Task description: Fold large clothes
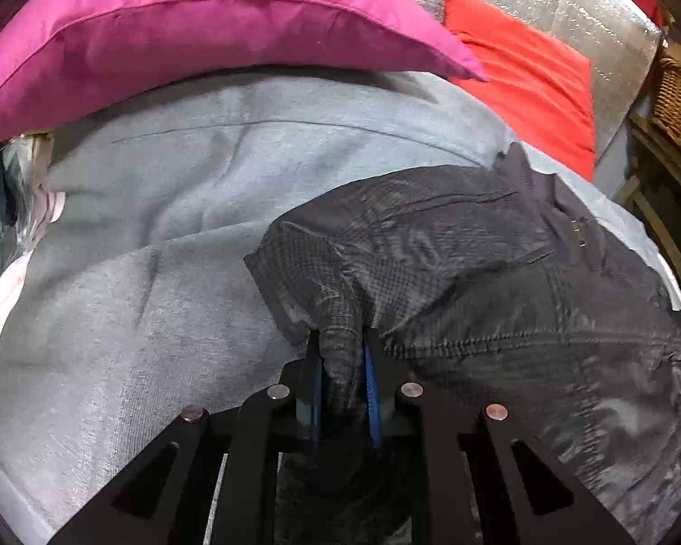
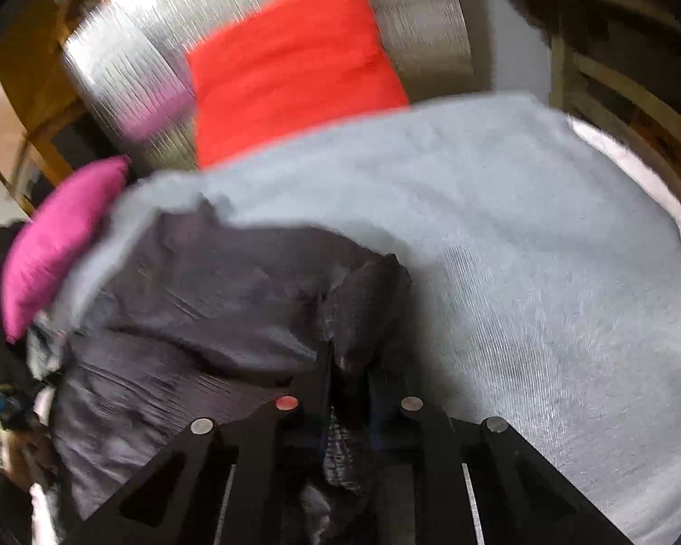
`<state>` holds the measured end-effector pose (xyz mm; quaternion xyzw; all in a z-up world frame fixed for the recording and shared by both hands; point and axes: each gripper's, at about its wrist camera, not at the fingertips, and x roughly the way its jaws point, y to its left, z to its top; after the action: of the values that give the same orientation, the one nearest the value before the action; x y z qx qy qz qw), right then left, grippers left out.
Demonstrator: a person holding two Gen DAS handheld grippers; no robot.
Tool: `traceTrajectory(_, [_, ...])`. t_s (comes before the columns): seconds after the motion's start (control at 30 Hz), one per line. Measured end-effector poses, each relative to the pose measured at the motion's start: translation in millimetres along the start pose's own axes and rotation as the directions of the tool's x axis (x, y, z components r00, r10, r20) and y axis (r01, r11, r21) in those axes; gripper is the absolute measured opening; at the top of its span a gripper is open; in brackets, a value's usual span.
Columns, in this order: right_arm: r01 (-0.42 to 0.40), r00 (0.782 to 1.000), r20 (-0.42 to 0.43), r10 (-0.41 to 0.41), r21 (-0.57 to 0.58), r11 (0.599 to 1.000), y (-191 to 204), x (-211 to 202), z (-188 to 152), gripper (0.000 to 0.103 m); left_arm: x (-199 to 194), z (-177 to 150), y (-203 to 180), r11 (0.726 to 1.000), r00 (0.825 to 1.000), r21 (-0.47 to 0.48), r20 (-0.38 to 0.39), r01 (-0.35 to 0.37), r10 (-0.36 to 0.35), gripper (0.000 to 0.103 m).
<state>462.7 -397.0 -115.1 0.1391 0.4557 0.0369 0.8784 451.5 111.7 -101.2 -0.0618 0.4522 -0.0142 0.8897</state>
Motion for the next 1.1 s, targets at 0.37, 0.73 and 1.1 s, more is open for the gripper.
traceTrajectory(0.37, [-0.075,0.980,0.182,0.075,-0.011,0.997,16.3,-81.1,-10.7,0.087,-82.4,-9.3,-20.1,0.999,0.981,0.044,0.193,-0.012,0.003,0.063])
traceTrajectory(0.73, [-0.121,0.993,-0.014,0.120,-0.047,0.992,76.0,-29.7,-51.7,0.083,-50.7,-53.3,-77.3,0.994,0.998,0.099,0.029,-0.054,0.052,0.065])
traceTrajectory(1.1, [-0.349,0.930,-0.013,0.367,0.277,0.895,57.5,-51.2,-84.3,0.085,-55.5,-73.8,-74.0,1.000,0.999,0.007,-0.029,-0.023,0.024,0.085])
